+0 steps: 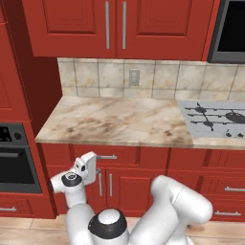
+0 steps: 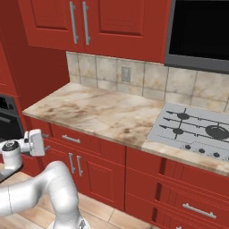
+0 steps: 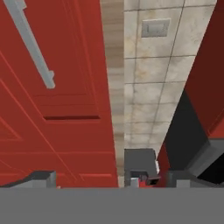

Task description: Take a straw from the drawer in front and place it inside the glass cup on the dining counter.

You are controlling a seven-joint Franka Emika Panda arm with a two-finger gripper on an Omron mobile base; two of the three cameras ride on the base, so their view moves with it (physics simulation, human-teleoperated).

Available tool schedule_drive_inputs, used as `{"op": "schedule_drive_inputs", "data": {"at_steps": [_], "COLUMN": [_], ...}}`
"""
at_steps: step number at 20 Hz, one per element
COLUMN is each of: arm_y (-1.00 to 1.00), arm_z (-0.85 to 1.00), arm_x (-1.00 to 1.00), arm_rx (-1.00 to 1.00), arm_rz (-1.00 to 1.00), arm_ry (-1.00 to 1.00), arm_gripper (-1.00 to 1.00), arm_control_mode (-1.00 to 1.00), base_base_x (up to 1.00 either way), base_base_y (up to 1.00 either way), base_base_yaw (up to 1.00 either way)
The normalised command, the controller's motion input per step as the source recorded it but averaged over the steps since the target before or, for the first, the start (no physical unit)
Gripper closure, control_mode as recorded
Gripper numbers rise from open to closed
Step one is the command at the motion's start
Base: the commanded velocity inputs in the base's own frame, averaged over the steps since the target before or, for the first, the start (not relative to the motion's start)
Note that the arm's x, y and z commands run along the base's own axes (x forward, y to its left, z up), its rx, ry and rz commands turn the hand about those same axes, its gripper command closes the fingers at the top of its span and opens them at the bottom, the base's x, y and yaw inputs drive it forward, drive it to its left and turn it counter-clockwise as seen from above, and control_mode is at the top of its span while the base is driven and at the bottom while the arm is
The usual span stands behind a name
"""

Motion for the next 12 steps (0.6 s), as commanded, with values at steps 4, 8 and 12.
{"op": "schedule_drive_inputs", "data": {"at_steps": [4,8,12], "arm_y": [0.0,0.0,0.0], "arm_z": [-0.26,-0.26,-0.29], "arm_x": [0.39,0.43,0.42], "arm_rx": [-0.1,-0.05,-0.03], "arm_rz": [0.0,0.0,0.0], "arm_ry": [-0.01,0.0,0.0], "arm_gripper": [-1.0,-1.0,-1.0], "arm_control_mode": [-1.0,-1.0,-1.0], "base_base_x": [0.0,0.0,0.0], "base_base_y": [0.0,0.0,0.0], "base_base_yaw": [0.0,0.0,0.0]}}
